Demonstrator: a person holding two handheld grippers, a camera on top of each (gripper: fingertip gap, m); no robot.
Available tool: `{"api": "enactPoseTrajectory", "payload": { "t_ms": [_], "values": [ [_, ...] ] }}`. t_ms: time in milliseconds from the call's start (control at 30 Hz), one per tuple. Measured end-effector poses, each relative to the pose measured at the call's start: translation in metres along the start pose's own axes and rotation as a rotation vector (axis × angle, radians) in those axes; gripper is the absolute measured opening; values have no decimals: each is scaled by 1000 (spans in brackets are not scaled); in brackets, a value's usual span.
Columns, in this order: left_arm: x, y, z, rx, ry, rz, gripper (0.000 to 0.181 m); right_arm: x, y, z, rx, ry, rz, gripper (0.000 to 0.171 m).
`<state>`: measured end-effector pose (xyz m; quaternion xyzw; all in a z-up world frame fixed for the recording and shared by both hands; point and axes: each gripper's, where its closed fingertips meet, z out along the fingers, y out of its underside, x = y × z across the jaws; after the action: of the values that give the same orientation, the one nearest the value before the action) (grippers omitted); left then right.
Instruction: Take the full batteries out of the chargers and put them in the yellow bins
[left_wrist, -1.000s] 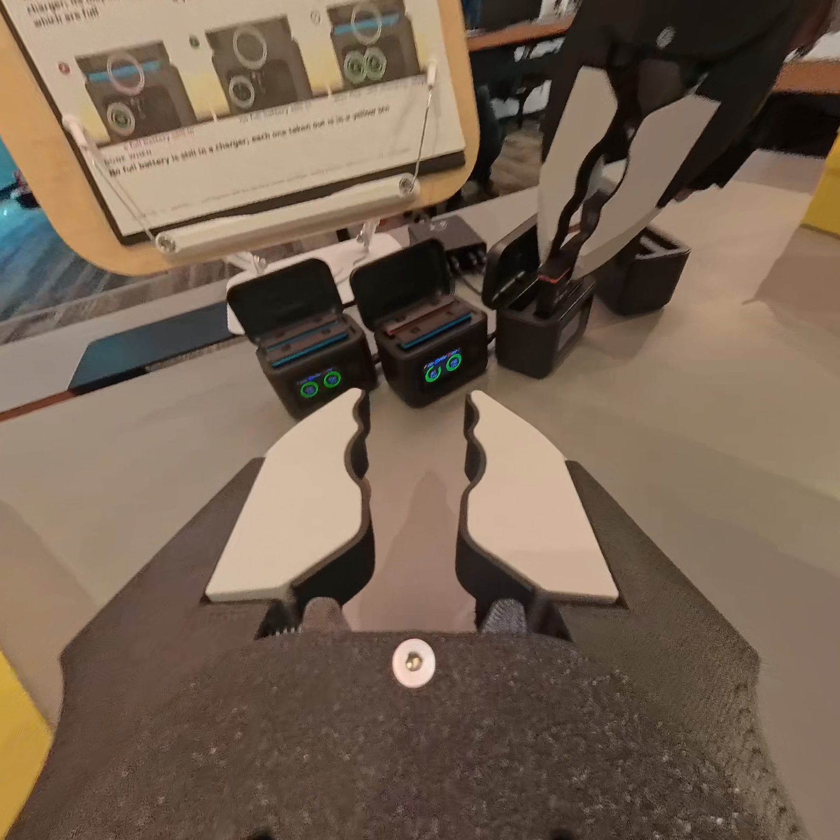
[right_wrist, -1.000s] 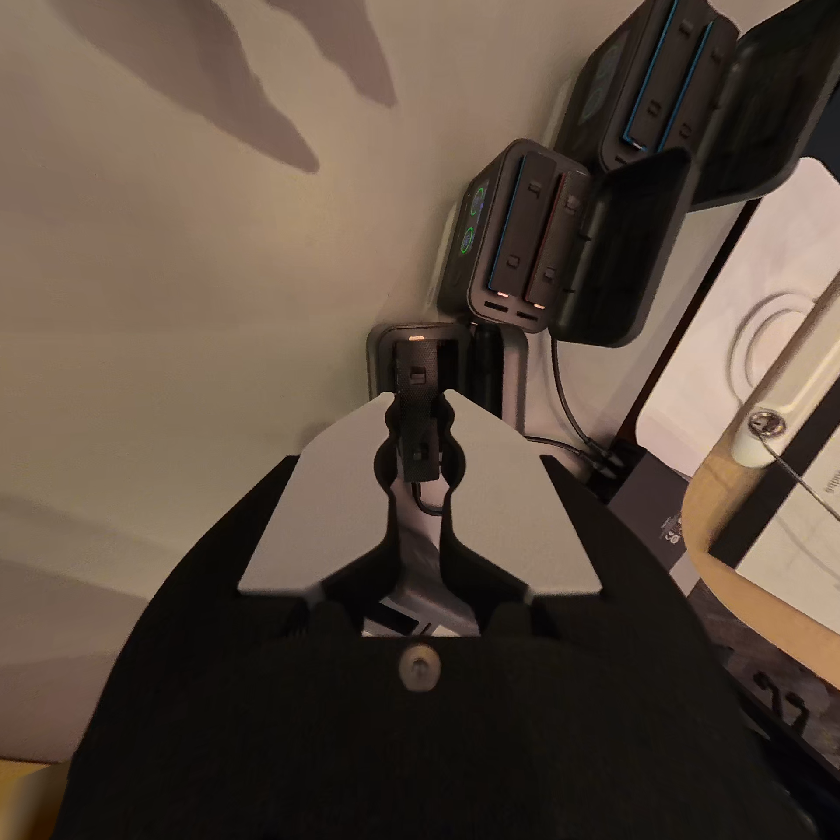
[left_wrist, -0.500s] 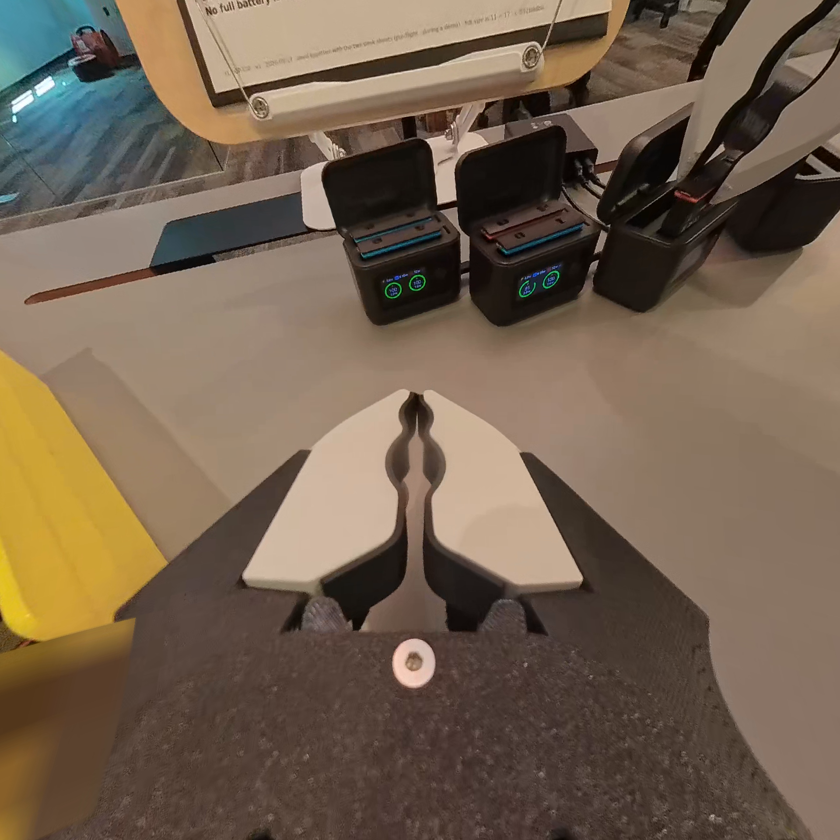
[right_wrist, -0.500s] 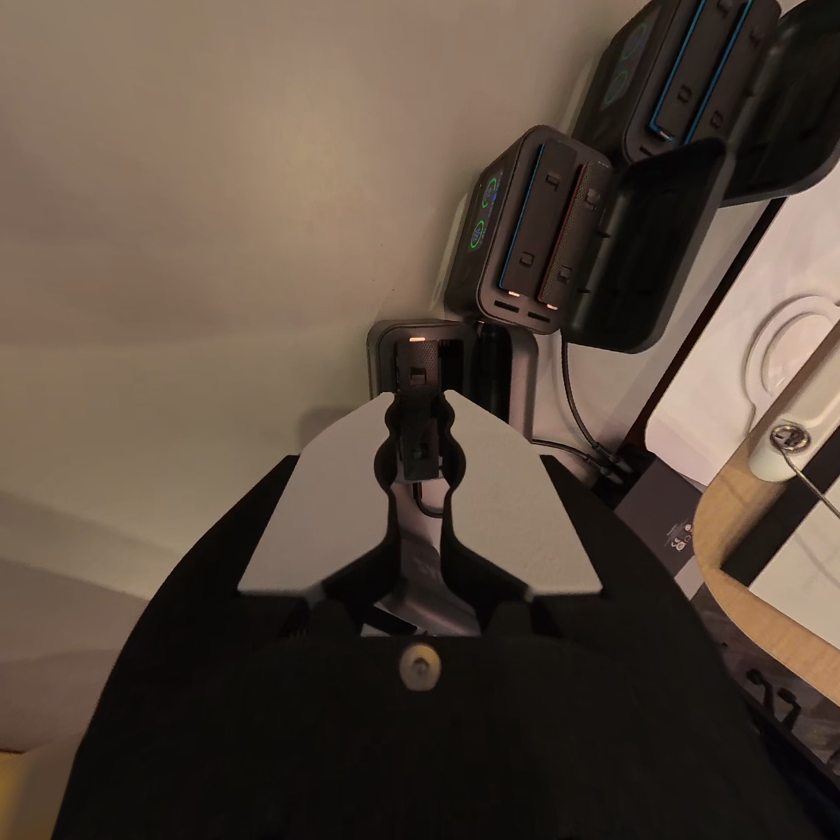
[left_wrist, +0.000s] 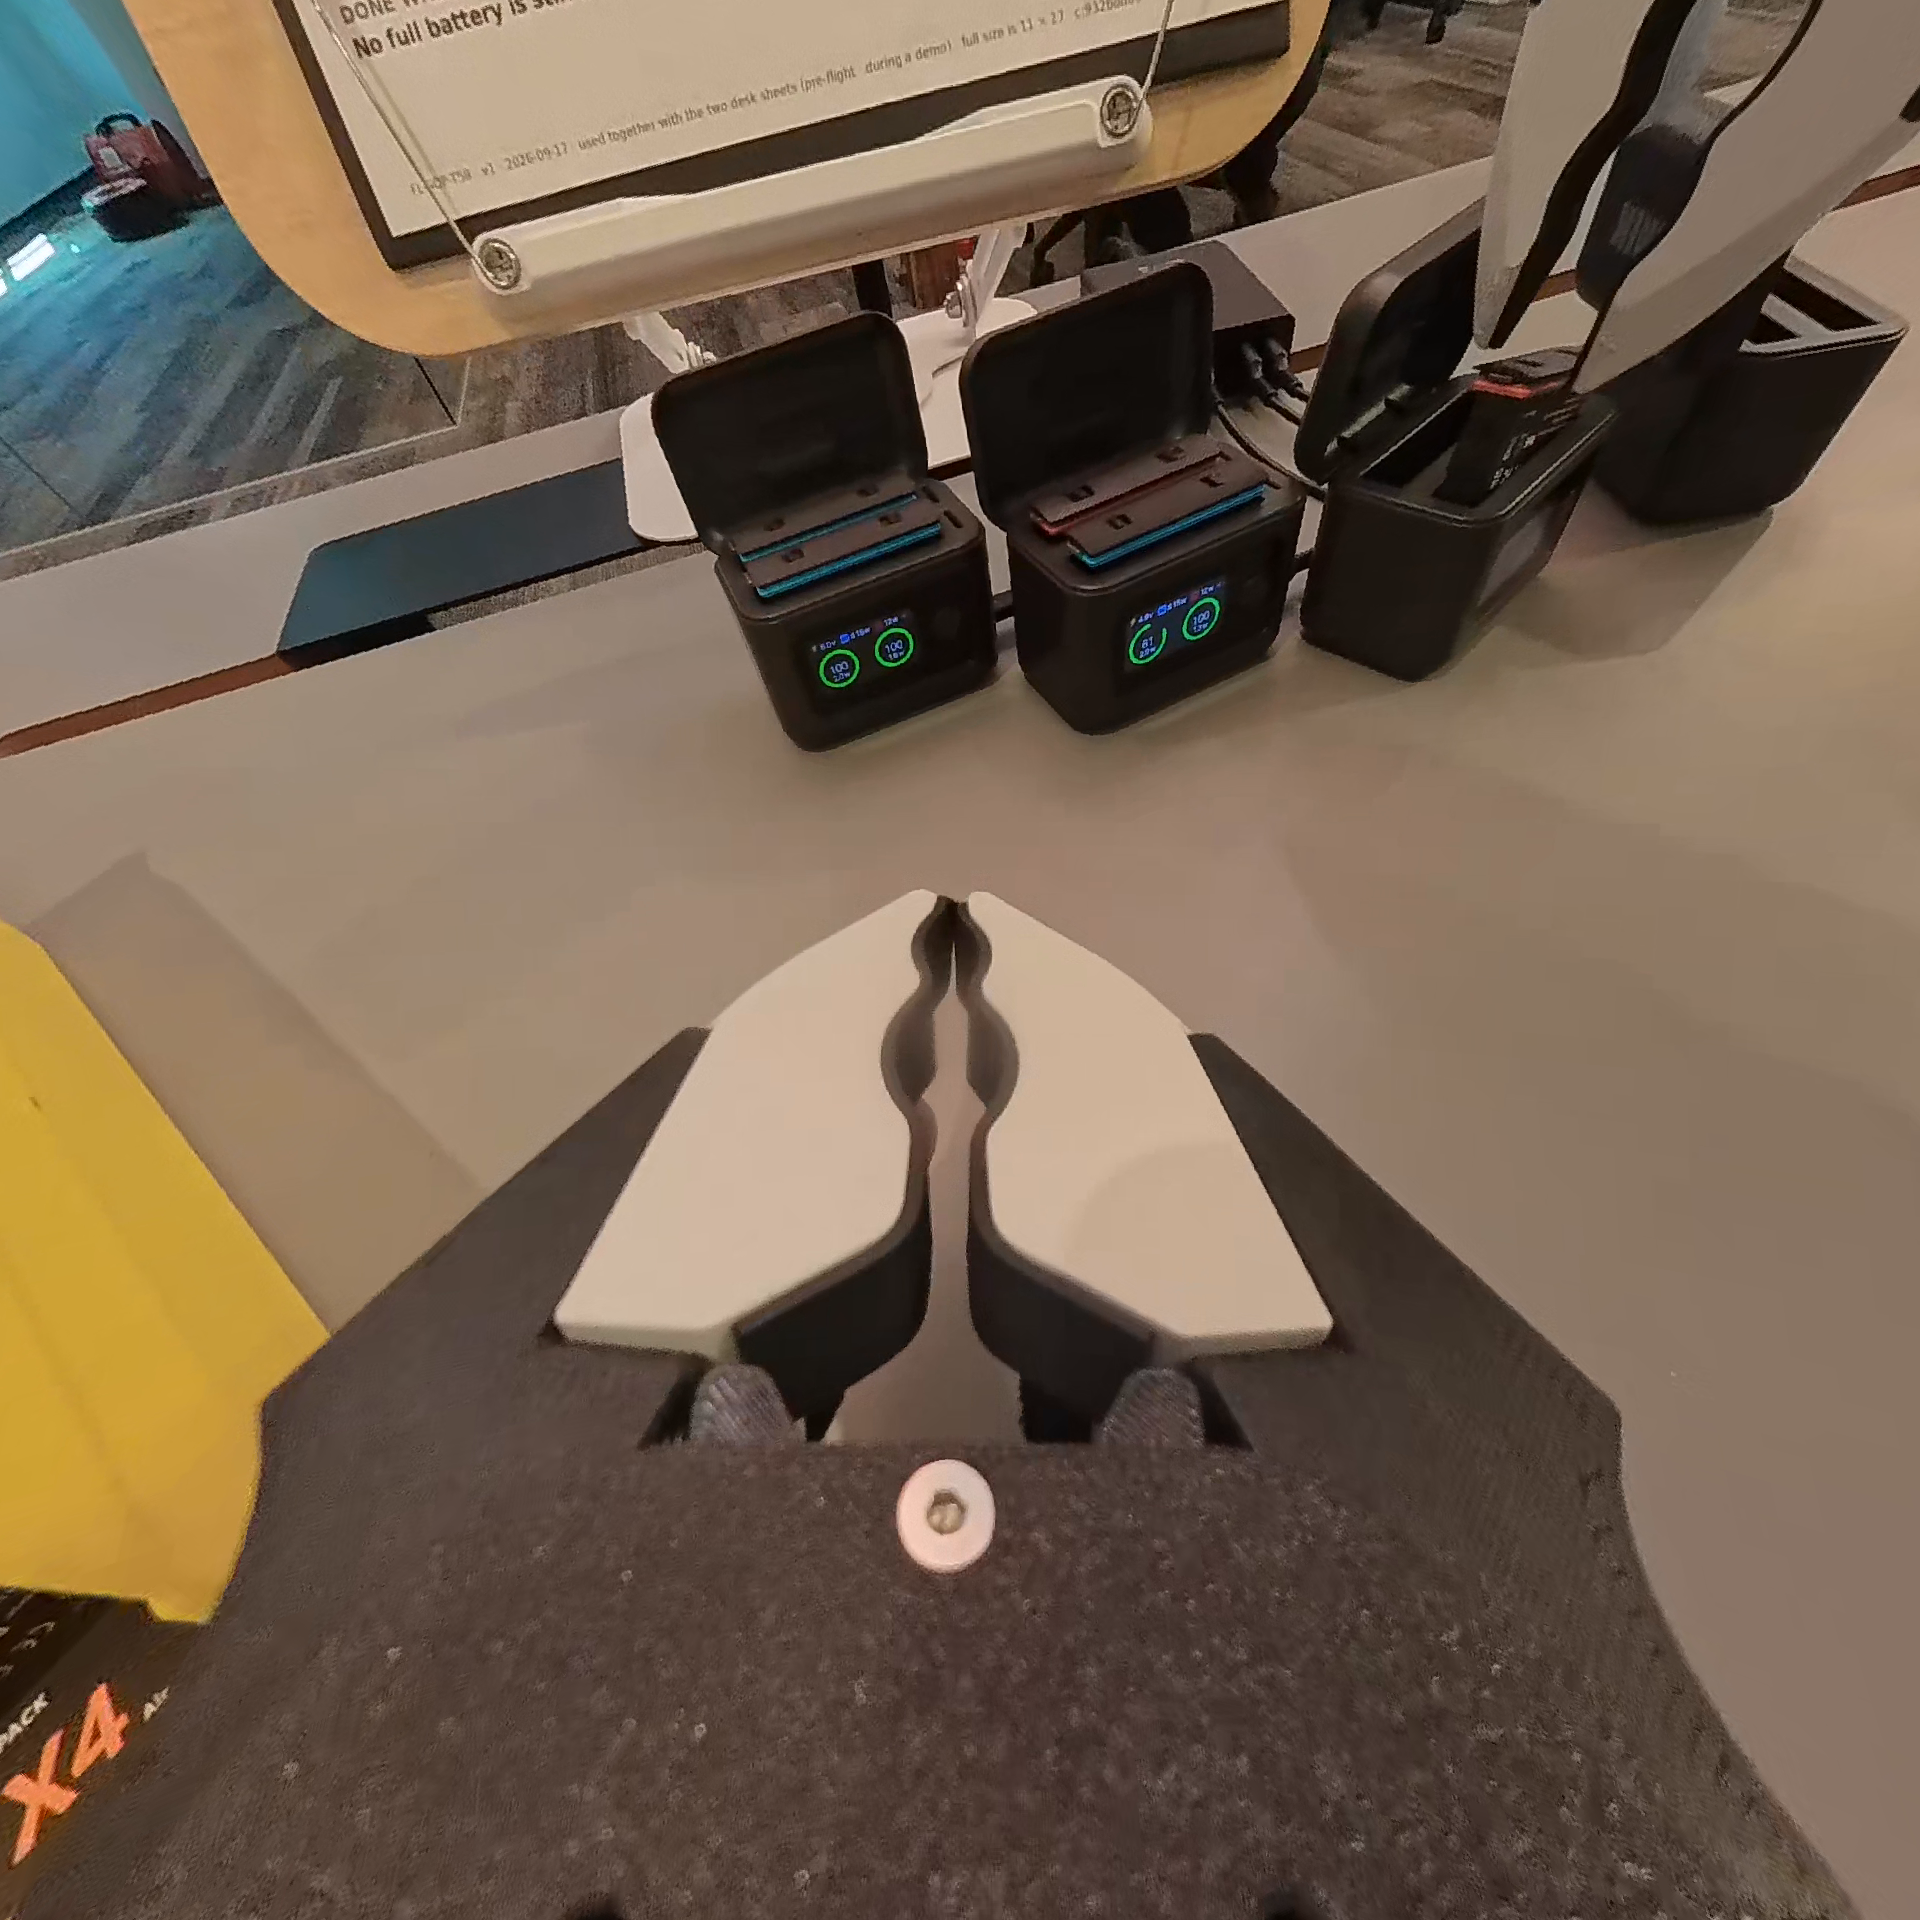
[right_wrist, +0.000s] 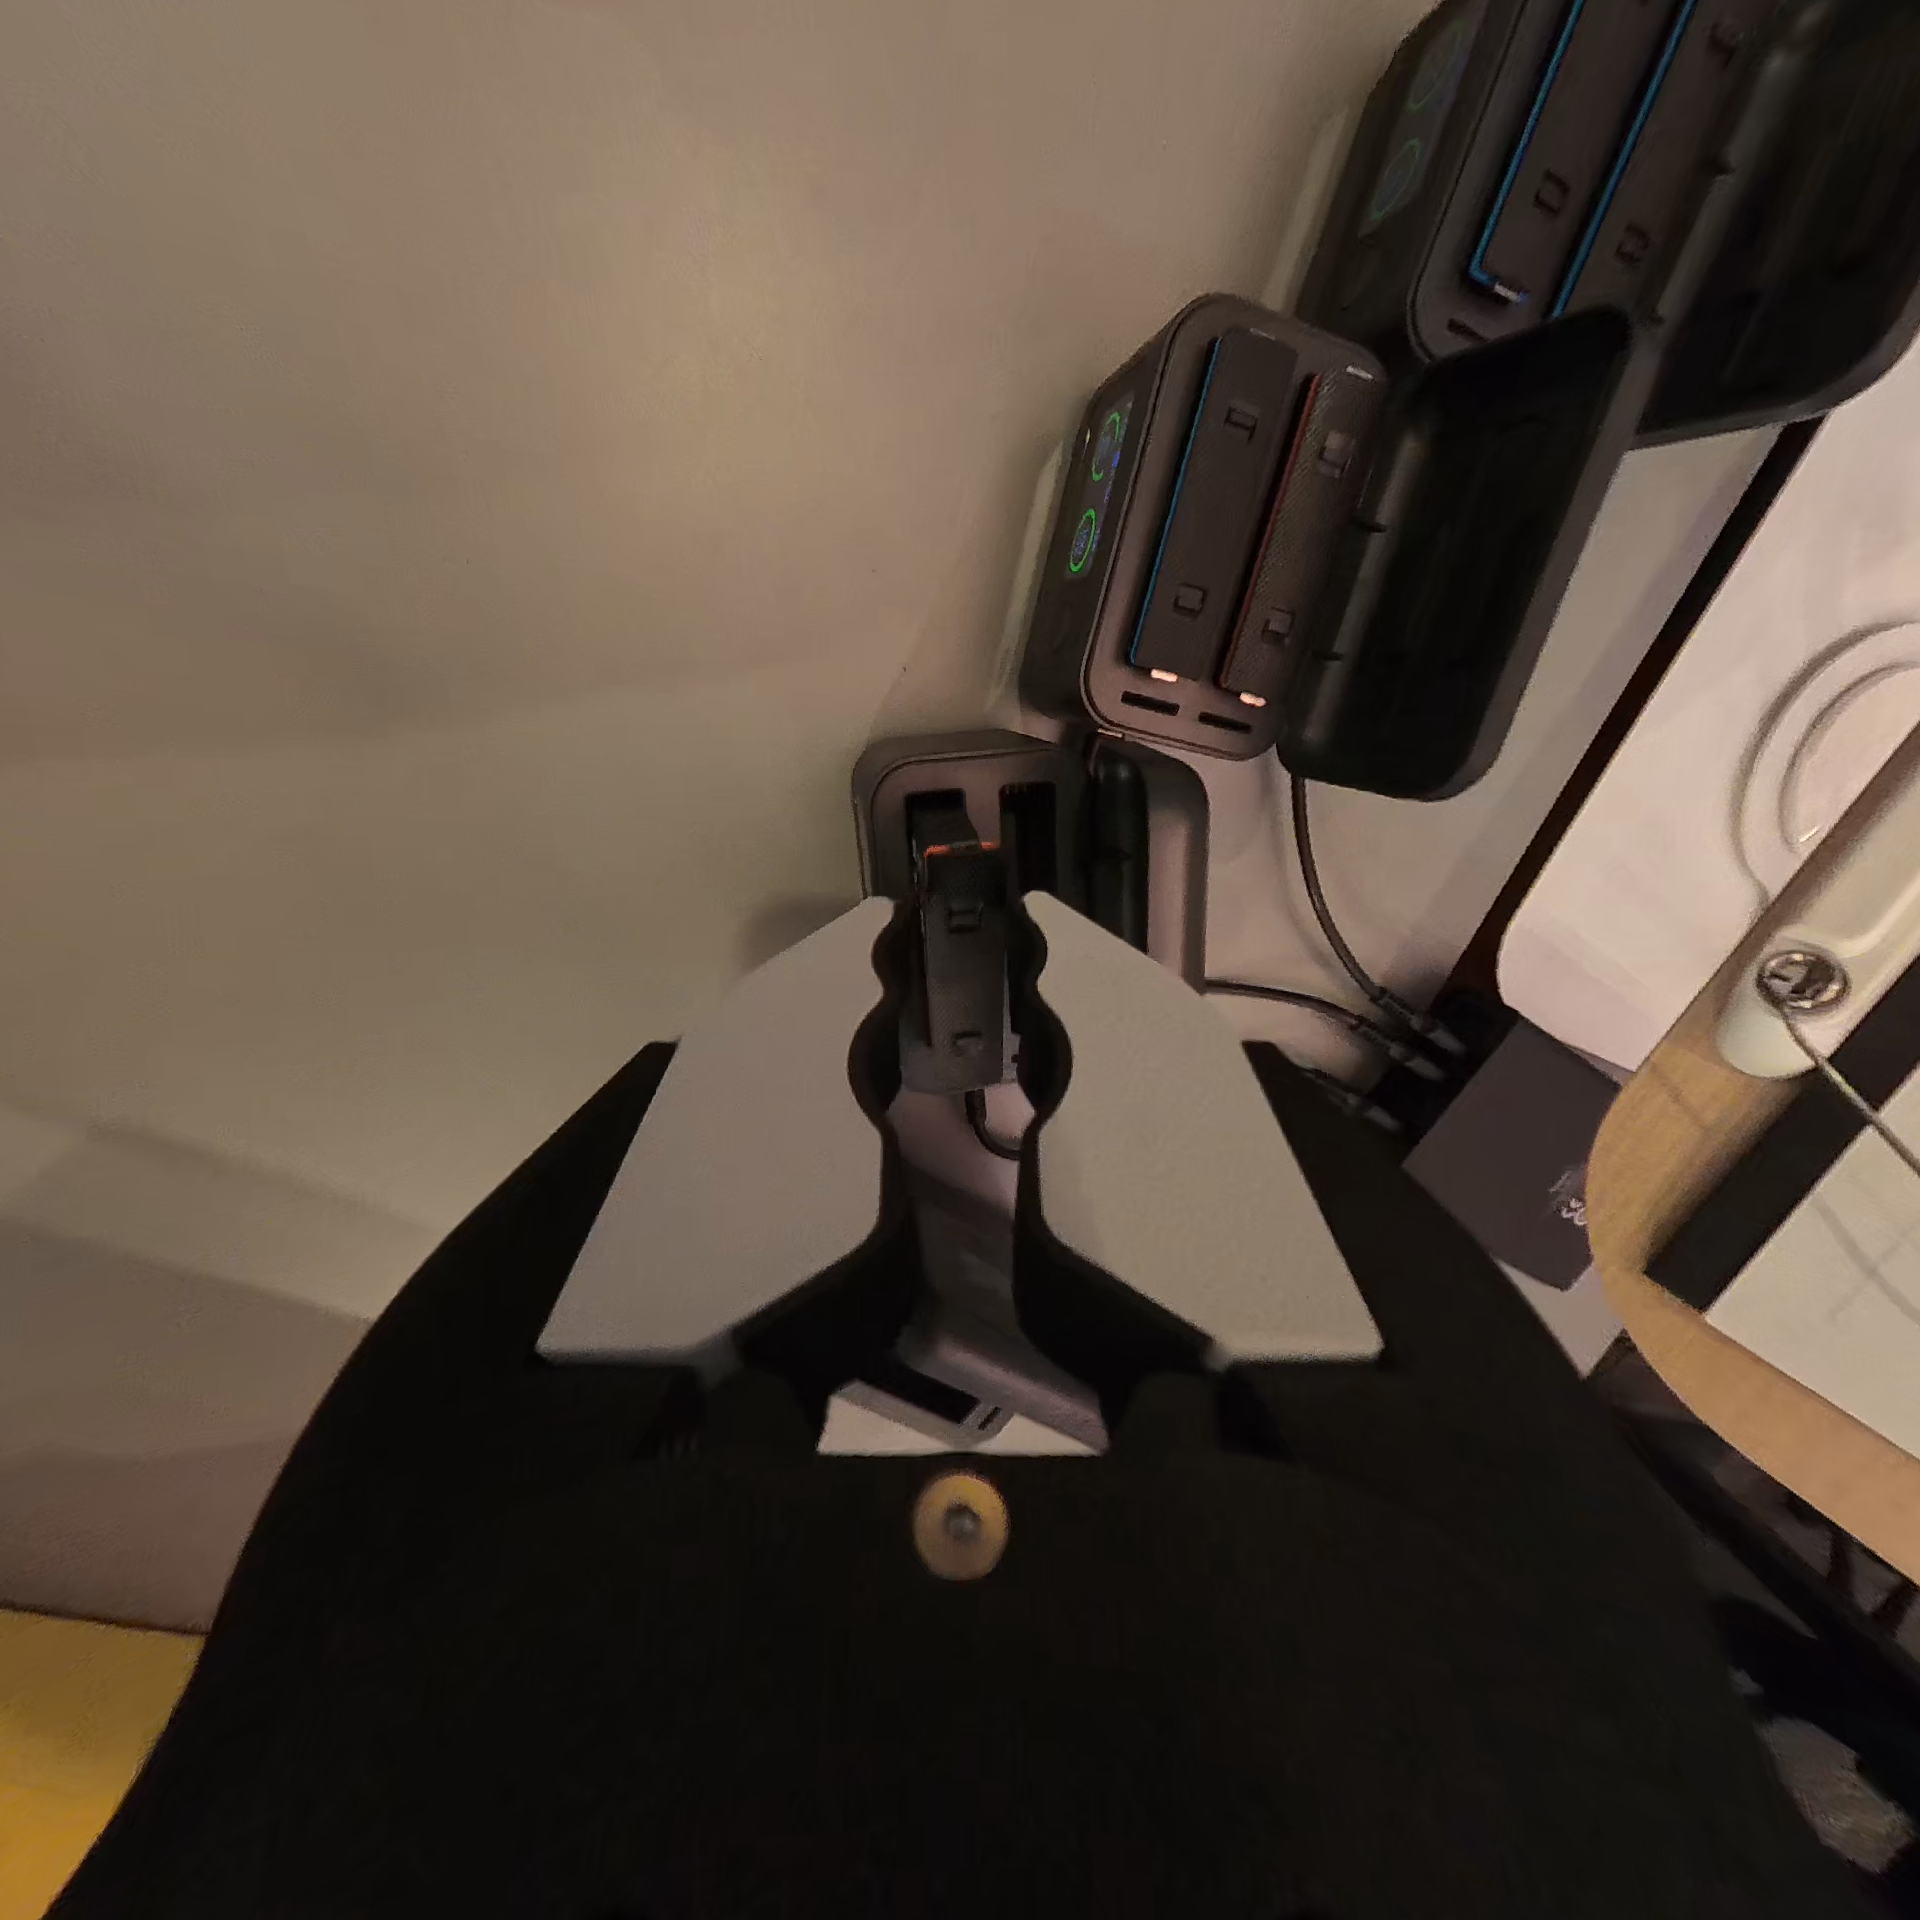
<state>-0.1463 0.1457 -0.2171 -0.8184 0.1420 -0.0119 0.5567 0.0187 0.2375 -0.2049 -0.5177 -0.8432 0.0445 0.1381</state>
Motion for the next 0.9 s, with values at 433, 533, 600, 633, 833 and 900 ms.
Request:
{"api": "enactPoseTrajectory", "payload": {
  "t_ms": [433, 533, 600, 633, 833, 900],
  "values": [
    [1, -1, 1, 6, 15, -6, 0, 4, 18, 1, -330, 8, -105, 14],
    [1, 0, 1, 3, 21, -13, 0, 0, 19, 6, -425, -29, -125, 14],
    [1, 0, 1, 5, 22, -12, 0, -2, 21, 11, -459, -52, -126, 14],
    [1, 0, 0, 6, 23, -11, 0, -2, 21, 13, -462, -56, -123, 14],
    [4, 0, 1, 4, 38, -7, 0, 0, 11, 2, -322, -62, -19, 20],
    [5, 0, 2, 2, 42, 1, 0, 1, 11, 0, -275, -57, 9, 17]
  ]
}}
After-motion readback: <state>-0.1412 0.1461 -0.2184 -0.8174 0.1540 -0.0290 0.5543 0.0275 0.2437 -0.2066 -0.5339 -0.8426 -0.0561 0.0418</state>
